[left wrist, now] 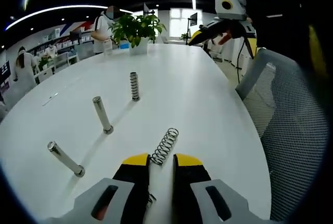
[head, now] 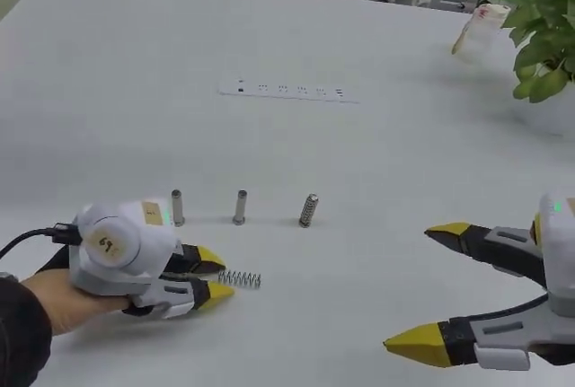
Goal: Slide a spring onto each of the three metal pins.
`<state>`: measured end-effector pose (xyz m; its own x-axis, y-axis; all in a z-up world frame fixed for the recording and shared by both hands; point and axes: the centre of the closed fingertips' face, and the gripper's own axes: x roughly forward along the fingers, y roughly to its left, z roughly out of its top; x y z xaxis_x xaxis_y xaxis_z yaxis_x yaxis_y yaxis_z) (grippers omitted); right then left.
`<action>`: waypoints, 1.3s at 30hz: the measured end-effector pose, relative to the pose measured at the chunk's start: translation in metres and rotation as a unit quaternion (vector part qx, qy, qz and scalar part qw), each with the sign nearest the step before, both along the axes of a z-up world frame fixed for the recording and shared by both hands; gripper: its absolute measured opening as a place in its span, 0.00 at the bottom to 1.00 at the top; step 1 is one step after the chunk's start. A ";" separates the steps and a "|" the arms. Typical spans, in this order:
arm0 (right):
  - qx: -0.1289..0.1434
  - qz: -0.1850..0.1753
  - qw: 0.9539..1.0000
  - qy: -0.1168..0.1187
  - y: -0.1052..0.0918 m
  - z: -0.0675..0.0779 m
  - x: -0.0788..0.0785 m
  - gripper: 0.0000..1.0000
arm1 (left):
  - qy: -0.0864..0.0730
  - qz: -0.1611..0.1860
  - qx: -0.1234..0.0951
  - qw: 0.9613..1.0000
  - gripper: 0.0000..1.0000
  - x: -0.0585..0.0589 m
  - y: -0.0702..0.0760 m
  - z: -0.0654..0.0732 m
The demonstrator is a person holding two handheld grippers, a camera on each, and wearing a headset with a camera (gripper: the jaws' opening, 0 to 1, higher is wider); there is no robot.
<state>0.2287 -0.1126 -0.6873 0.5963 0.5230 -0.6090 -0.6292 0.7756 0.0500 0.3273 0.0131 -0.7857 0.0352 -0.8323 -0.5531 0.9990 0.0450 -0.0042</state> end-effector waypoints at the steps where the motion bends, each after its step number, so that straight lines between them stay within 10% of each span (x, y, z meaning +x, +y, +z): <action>1: 0.001 0.000 1.000 0.000 0.000 0.000 0.000 0.92 | -0.002 0.000 0.000 1.000 0.09 0.000 0.000 0.000; 26: -0.003 0.007 1.000 0.006 0.002 -0.003 0.002 0.89 | -0.008 0.003 -0.001 1.000 0.03 -0.003 0.001 -0.001; 39: -0.003 0.027 1.000 -0.005 0.009 0.003 0.012 0.86 | -0.002 0.020 -0.023 1.000 0.03 -0.012 0.009 0.021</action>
